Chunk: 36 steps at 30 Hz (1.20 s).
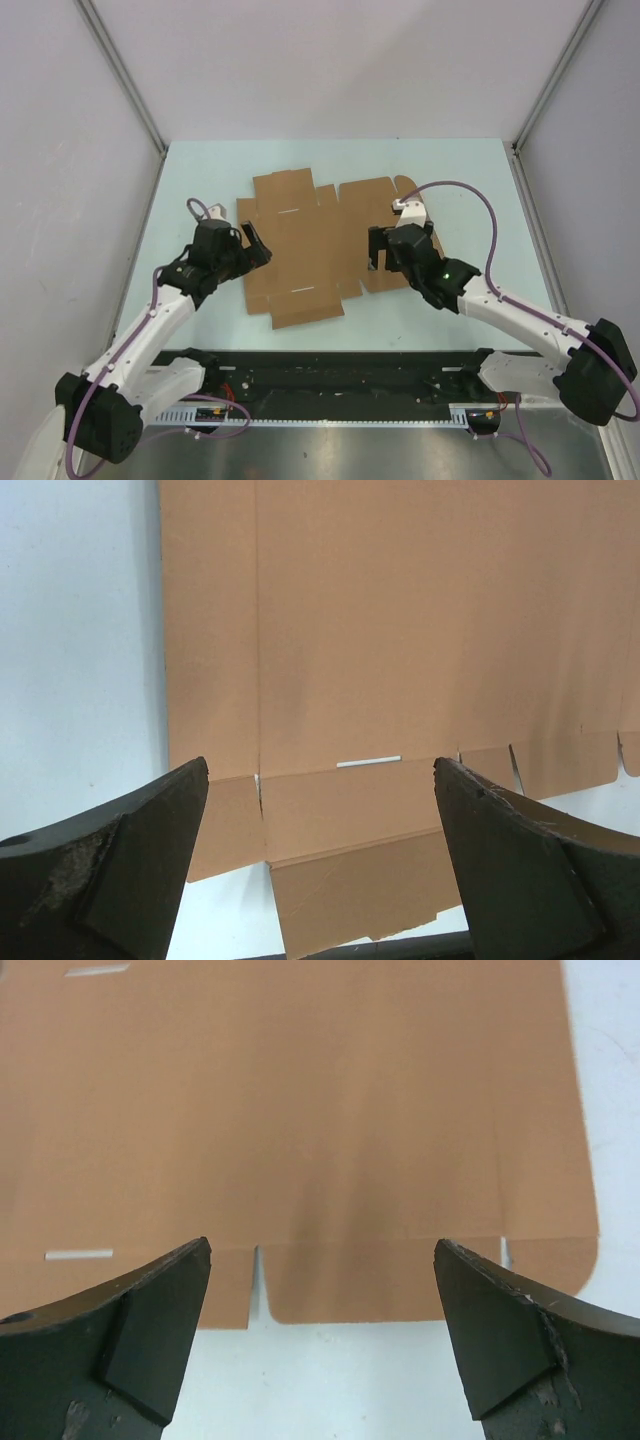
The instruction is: Fold the paper box
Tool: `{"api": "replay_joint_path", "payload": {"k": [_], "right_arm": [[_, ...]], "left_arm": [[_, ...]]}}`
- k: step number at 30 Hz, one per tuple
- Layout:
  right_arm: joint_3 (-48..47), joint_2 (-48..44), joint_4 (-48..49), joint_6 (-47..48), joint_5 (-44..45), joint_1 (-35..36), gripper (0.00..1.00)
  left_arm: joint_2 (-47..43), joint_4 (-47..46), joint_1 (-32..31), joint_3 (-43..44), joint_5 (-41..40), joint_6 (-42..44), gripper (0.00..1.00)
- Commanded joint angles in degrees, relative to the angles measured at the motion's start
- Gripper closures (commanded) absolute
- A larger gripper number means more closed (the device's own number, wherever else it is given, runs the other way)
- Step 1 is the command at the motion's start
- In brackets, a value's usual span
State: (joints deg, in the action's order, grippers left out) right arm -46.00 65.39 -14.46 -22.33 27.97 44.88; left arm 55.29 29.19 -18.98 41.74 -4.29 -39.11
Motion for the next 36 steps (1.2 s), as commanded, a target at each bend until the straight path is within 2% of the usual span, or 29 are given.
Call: {"api": "replay_joint_path", "payload": {"k": [1, 5, 11, 15, 20, 23, 29, 30, 36], "right_arm": [[-2.25, 0.79, 3.91, 7.37, -5.56, 6.15, 0.00], [-2.43, 3.34, 5.76, 15.80, -7.82, 15.11, 0.00], [-3.40, 9.49, 5.32, 22.14, -6.87, 27.33, 0.02], [-3.48, 11.25, 6.11, 26.01, -6.52, 31.57, 0.02], [-3.75, 13.27, 7.95, 29.70, -5.56, 33.16, 0.04], [-4.88, 16.35, 9.09, 31.55, -5.12, 33.43, 0.09], [-6.82, 22.94, 11.91, 34.80, -5.38, 33.95, 0.28], [-7.61, 23.73, 12.26, 34.89, -5.03, 33.95, 0.35], [-8.84, 28.13, 13.84, 35.78, -4.32, 33.52, 0.58]], "left_arm": [[-3.34, -0.89, 0.35, -1.13, -0.28, -2.02, 0.00], [-7.11, -2.38, 0.35, -4.38, 0.69, -4.38, 0.00], [-10.81, -2.12, 0.35, -7.90, -0.36, -6.77, 0.00], [-12.31, -0.37, 0.35, -7.81, -1.15, -6.68, 0.00], [-15.55, 0.69, 0.35, -9.12, -0.98, -6.94, 0.00], [-17.31, 1.48, 0.35, -10.18, -0.63, -7.29, 0.00], [-20.56, 5.08, 0.35, -9.83, -1.94, -7.29, 0.00], [-20.92, 5.61, 0.35, -9.40, -2.21, -7.12, 0.00], [-22.59, 7.37, 0.35, -8.08, -2.91, -6.85, 0.00]]}}
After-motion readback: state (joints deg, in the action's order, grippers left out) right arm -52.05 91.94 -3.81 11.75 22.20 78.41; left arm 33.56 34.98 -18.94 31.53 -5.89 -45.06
